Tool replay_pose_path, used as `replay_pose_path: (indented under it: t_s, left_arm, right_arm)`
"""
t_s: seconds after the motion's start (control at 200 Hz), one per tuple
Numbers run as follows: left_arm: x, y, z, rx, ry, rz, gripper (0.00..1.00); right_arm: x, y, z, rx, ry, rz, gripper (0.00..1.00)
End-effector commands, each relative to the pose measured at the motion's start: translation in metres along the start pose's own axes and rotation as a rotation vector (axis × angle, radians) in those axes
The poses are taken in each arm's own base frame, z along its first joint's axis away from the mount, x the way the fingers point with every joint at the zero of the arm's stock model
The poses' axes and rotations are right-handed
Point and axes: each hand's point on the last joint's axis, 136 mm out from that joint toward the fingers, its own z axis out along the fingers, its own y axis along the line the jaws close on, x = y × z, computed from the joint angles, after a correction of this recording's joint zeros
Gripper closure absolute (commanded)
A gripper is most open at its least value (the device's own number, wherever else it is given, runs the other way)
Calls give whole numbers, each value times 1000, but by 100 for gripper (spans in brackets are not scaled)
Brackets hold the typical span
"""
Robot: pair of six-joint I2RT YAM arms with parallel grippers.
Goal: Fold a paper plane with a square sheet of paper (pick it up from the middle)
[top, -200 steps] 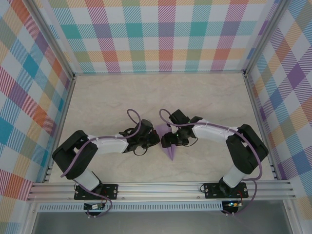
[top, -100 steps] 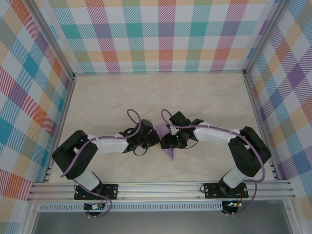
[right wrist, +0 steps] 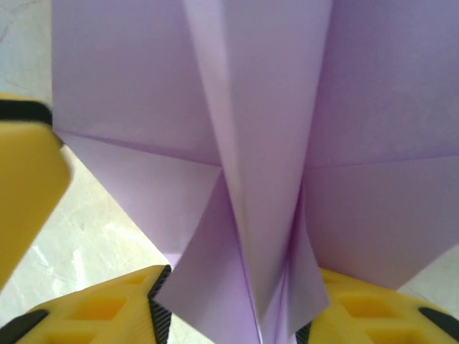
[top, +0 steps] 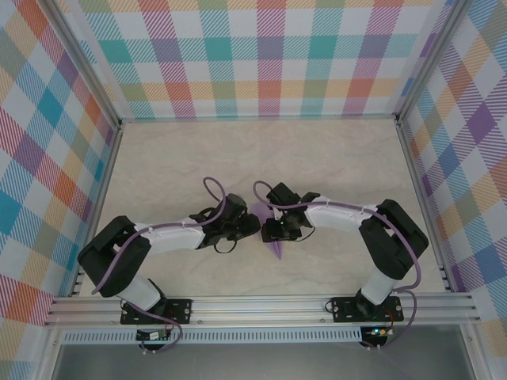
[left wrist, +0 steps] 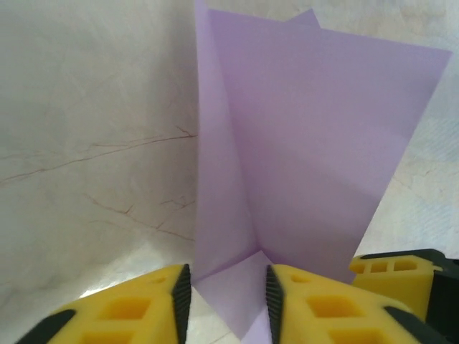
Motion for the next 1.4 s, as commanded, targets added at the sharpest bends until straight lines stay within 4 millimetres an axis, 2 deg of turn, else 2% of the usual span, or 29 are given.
replay_pose_path:
  t_s: [0.0,0.15,0.245,0.26,0.325,0.565,0.73,0.885,1.08,1.22,1.395]
  left_arm:
    - [-19,7,-19,-76,-57,2,56]
    - [-32,27,-37,-181,-95,-23,40]
    - [-40,33,-47,-218,-124,-27,28]
    - [-37,39,-49,-243,-114,-27,25]
    - [-40,42,-53,-258,-125,-29,18]
    - [-46,54,-67,-326,-167,-26,0]
    - [-47,58,-71,-350,-175,-20,0]
    - [-47,62,-73,-363,-179,-22,0]
    - [-46,67,-77,-381,-184,-18,0]
    - [-46,69,-80,-383,-193,-21,0]
    - [-43,72,-83,-379,-195,-23,0]
  right_arm:
    - [-4,-5,-1,64,-2,-4,57]
    - [-7,-9,-2,112,-14,3,67]
    - [-8,-12,-2,143,-19,6,74]
    - [-9,-13,-2,147,-20,7,75]
    - [-9,-13,-1,158,-18,6,79]
    - [-11,-17,6,223,-7,16,79]
    - [-16,-22,3,267,-25,29,83]
    - [-30,-20,-6,290,-70,37,90]
    - [-77,-8,-16,236,-140,46,93]
    - [-112,-8,-8,187,-150,93,95]
    - [-140,-16,2,175,-150,119,94]
